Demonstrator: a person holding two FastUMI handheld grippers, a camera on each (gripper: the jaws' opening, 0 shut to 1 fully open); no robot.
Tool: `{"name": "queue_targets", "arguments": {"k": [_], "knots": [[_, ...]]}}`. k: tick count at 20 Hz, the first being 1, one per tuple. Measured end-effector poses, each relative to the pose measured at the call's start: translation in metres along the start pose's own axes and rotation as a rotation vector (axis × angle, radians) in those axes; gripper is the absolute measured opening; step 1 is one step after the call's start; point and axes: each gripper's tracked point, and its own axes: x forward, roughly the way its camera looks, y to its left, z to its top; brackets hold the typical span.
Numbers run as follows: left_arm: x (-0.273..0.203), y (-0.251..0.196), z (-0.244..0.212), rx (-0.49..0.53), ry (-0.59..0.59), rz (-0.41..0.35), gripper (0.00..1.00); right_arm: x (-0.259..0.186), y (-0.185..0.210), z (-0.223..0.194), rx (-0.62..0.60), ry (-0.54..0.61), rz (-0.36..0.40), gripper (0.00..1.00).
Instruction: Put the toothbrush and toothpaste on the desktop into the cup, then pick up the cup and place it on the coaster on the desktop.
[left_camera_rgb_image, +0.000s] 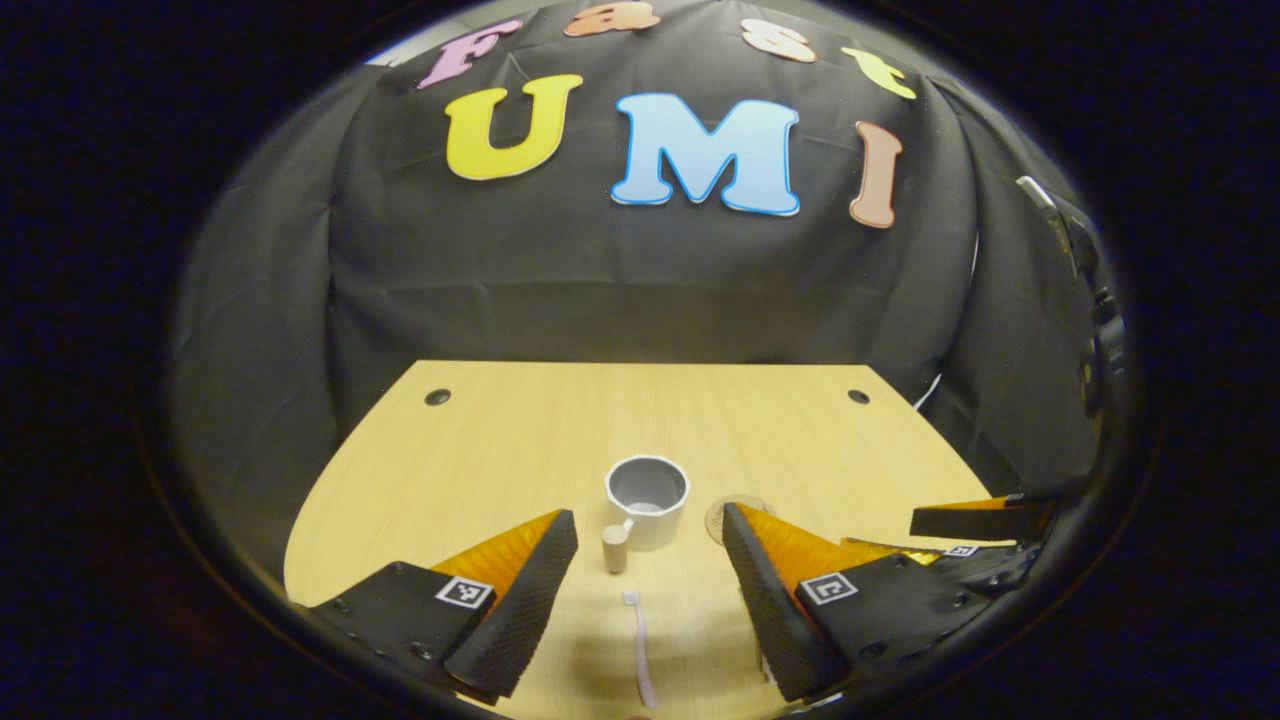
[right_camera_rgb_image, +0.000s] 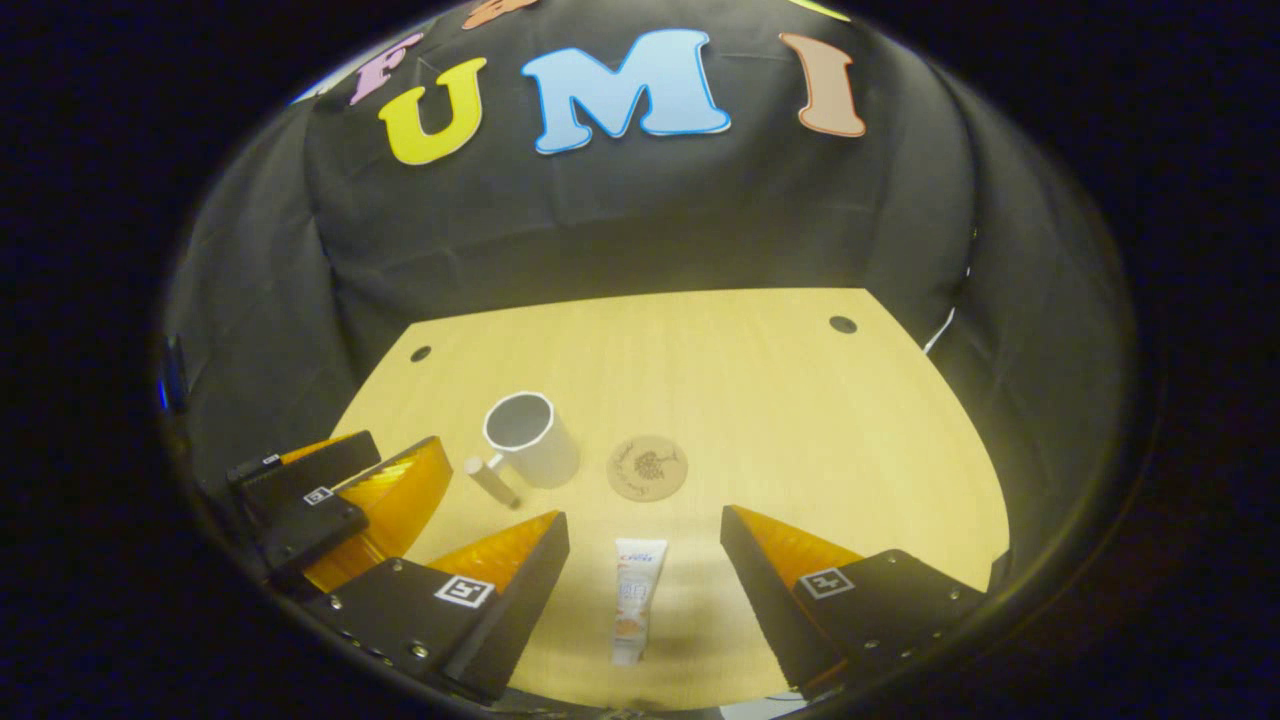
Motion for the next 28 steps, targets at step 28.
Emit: {"name": "queue_targets", "arguments": {"k": [28], "knots": [[0.055, 0.037, -0.21, 0.037, 0.585, 0.047, 1.0, 0.081, -0.002, -0.148, -0.033, 0.481, -0.051, 0.94]]}}
